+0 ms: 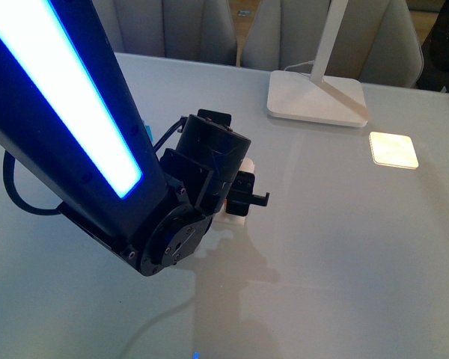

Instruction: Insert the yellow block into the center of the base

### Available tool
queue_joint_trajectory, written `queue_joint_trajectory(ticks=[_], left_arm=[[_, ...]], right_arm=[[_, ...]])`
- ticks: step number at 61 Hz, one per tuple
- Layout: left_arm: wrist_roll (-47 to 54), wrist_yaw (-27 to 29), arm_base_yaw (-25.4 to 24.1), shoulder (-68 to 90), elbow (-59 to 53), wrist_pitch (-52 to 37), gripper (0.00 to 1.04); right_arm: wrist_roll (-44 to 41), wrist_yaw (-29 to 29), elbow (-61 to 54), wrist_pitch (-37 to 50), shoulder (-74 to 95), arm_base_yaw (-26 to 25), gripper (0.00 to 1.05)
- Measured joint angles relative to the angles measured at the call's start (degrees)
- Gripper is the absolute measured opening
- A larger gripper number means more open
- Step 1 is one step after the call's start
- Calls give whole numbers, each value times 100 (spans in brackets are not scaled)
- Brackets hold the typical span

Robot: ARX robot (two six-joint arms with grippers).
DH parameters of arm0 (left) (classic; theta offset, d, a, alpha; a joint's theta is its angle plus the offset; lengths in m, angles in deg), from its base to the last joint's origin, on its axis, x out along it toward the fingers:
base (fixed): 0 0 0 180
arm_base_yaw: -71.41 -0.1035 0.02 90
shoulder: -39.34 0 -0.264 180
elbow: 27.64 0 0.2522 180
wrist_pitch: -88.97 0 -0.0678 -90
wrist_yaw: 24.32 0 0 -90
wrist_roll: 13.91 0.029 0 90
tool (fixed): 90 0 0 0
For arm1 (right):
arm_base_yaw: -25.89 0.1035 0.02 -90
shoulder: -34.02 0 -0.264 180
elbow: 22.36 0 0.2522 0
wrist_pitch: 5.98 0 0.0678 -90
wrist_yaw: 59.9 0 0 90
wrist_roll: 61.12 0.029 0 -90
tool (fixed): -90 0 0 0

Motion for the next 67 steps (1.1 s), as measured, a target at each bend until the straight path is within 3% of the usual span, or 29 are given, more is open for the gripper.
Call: queue_joint_trajectory(ticks=[67], left_arm=[[17,42,17,168,-79,-149,62]], right_arm=[[0,0,0,0,0,0,96]])
